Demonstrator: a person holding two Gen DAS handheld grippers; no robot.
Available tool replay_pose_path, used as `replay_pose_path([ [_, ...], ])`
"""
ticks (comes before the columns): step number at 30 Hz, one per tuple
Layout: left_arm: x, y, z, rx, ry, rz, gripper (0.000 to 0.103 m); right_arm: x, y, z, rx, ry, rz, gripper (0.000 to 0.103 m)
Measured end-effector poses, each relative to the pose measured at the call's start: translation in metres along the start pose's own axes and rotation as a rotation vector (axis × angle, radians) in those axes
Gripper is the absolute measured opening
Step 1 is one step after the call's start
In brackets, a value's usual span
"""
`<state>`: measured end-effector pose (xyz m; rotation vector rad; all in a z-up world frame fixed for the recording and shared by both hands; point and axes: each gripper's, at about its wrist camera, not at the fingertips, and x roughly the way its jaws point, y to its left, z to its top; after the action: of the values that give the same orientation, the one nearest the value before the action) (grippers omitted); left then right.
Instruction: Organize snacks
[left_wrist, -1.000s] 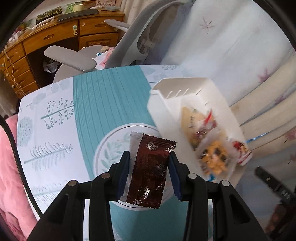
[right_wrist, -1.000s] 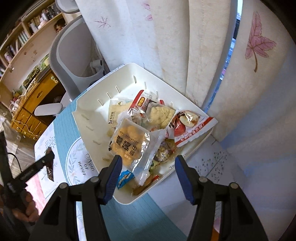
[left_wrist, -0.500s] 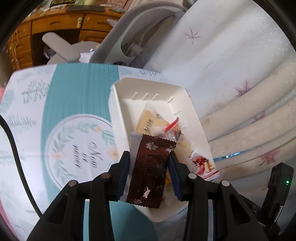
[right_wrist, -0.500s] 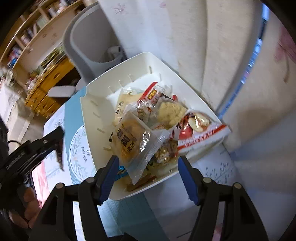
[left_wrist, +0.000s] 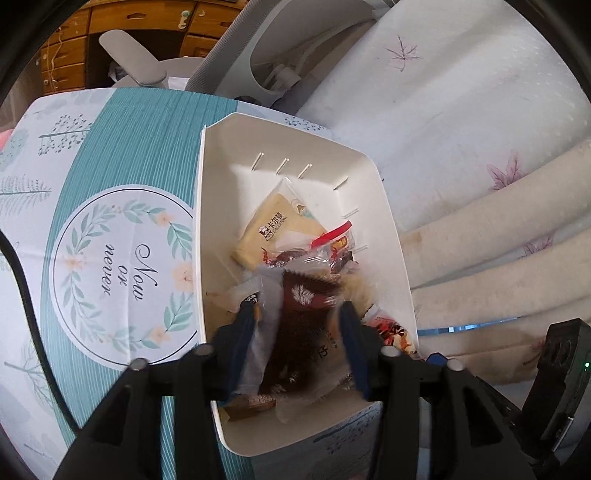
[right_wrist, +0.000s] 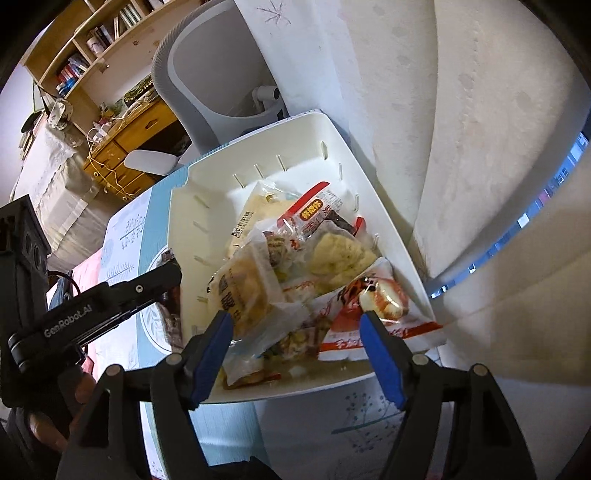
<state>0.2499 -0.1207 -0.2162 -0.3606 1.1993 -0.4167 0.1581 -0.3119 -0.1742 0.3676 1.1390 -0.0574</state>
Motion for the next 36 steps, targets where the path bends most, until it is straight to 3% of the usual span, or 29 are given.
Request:
replay_pose_path([
  [9, -0.04, -0.006, -0.011, 0.044, -0.034, 0.046, 0.076, -0.017, 0.006, -0.009, 0.01, -0.025, 0.01, 0.08],
  [13, -0.067, 0.002, -0.025, 0.053, -0.019, 0.051, 0.077, -0.034, 0.019, -0.028, 0.022, -0.065, -0.01, 0.083],
  [16, -0.103, 0.012, -0.042, 0.051, -0.049, 0.093, 0.084, -0.047, 0.031, -0.046, 0.03, -0.088, -0.031, 0.086],
  [20, -0.151, 0.025, -0.067, 0.05, -0.087, 0.103, 0.085, -0.069, 0.052, -0.068, 0.024, -0.108, -0.009, 0.087],
  [26, -0.212, 0.037, -0.093, 0.052, -0.178, 0.187, 0.091, -0.083, 0.085, -0.09, -0.056, -0.072, 0.089, 0.093],
  [29, -0.233, 0.035, -0.106, 0.083, -0.222, 0.263, 0.098, -0.085, 0.096, -0.098, -0.076, -0.053, 0.134, 0.095],
  [32, -0.242, 0.031, -0.118, 0.085, -0.211, 0.35, 0.098, -0.085, 0.102, -0.103, -0.097, -0.054, 0.171, 0.095],
  [36, -0.245, 0.022, -0.127, 0.055, -0.207, 0.388, 0.098, -0.093, 0.102, -0.109, -0.116, -0.048, 0.176, 0.095],
])
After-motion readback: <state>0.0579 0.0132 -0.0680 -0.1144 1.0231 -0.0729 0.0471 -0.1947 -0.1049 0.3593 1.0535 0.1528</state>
